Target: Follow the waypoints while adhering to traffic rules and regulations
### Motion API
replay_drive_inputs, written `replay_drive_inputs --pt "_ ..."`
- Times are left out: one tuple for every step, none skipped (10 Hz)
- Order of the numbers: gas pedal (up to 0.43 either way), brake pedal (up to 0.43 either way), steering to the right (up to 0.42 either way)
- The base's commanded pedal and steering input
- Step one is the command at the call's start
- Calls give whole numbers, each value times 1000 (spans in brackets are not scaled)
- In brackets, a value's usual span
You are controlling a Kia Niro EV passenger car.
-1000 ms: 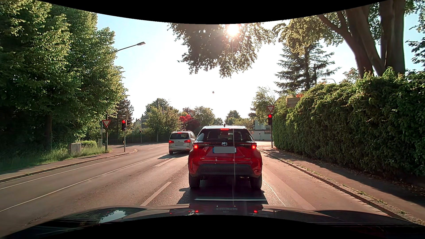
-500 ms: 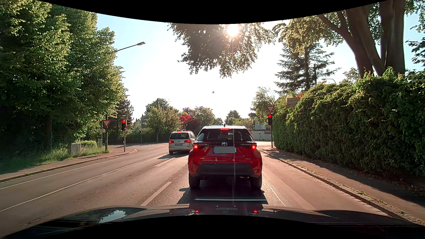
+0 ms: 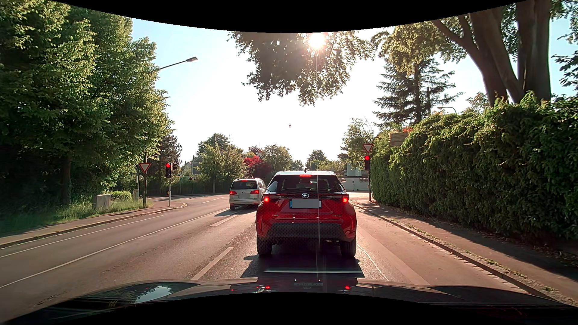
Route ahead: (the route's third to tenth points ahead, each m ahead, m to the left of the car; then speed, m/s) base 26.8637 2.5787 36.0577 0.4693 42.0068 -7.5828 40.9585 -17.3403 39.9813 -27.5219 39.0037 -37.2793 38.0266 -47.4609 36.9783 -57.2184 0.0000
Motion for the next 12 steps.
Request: replay_drive_inputs --pt "0 250 -7" --pt "0 250 -7" --pt "0 250 -7" --pt "0 250 -7" --pt "0 250 -7" --pt "0 250 -7" --pt "0 250 -7" --pt "0 250 -7" --pt "0 250 -7" --pt "0 250 -7" --pt "0 250 -6" --pt "0 256 -7"
